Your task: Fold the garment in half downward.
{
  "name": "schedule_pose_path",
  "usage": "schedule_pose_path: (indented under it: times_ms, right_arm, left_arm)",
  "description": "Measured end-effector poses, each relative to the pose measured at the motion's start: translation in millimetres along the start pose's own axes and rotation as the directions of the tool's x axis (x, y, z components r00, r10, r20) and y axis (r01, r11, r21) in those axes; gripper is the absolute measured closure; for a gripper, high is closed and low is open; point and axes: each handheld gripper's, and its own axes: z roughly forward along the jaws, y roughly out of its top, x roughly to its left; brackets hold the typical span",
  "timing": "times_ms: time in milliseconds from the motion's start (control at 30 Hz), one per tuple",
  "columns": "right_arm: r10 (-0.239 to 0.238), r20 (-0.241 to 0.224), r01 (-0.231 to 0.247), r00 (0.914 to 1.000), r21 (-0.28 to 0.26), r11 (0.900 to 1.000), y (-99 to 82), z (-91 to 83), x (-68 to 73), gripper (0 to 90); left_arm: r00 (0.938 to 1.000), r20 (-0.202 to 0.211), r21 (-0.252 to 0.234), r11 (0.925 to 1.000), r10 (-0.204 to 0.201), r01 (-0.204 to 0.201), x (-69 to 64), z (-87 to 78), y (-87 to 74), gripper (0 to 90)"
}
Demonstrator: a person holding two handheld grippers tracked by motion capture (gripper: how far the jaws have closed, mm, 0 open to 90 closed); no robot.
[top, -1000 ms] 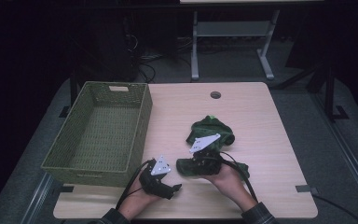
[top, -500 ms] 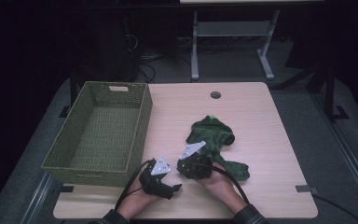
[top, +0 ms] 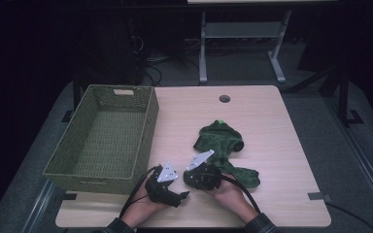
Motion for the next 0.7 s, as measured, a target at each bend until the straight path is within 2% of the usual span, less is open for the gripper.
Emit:
schedule_pose_path:
  times_ms: [67,100,200,267,333,533,633,700]
  right_arm:
    - [-0.006,-0.027,0.006,0.9996,-0.001,1.0,-2.0,-3.2,1.6,87.1]
    - [-0.005,-0.039,0.005,0.9992,-0.006,1.0,-2.9,-5.5,2.1,87.1]
    - [0.014,-0.054,-0.015,0.9984,-0.017,0.9997,-4.0,-12.3,3.1,87.1]
    - [0.028,-0.069,-0.033,0.9973,-0.066,0.9973,-3.6,-25.0,1.2,87.0]
    - [0.03,-0.079,-0.038,0.9964,-0.105,0.9938,-3.1,-33.9,-1.0,87.0]
    - [0.04,-0.082,-0.053,0.9959,-0.162,0.9854,-5.9,-52.0,-5.8,86.6]
    - [0.061,-0.079,-0.076,0.995,-0.197,0.9776,-10.3,-64.7,-14.3,86.0]
    - [0.066,-0.073,-0.08,0.9952,-0.202,0.9761,-11.9,-68.0,-17.0,85.9]
  left_arm:
    - [0.9999,0.003,-0.003,0.9999,-0.01,0.011,-0.7,0.3,-0.2,12.7]
    - [1.0,0.001,0.003,1.0,-0.003,0.003,-0.2,-0.1,-0.1,12.6]
    - [0.9999,0.002,-0.005,0.9999,-0.012,0.012,-0.8,0.4,-0.2,12.6]
    - [1.0,-0.001,-0.002,1.0,-0.003,0.003,-0.2,0.2,-0.1,12.6]
    - [0.9999,0.001,-0.007,0.9999,-0.013,0.013,-1.0,0.6,-0.2,12.6]
    - [0.9999,0.001,-0.007,0.9999,-0.013,0.013,-1.0,0.6,-0.2,12.6]
    - [0.9999,0.002,-0.007,0.9999,-0.014,0.014,-1.1,0.5,-0.1,12.6]
    - [0.9999,0.002,-0.007,0.9999,-0.015,0.015,-1.1,0.5,-0.1,12.5]
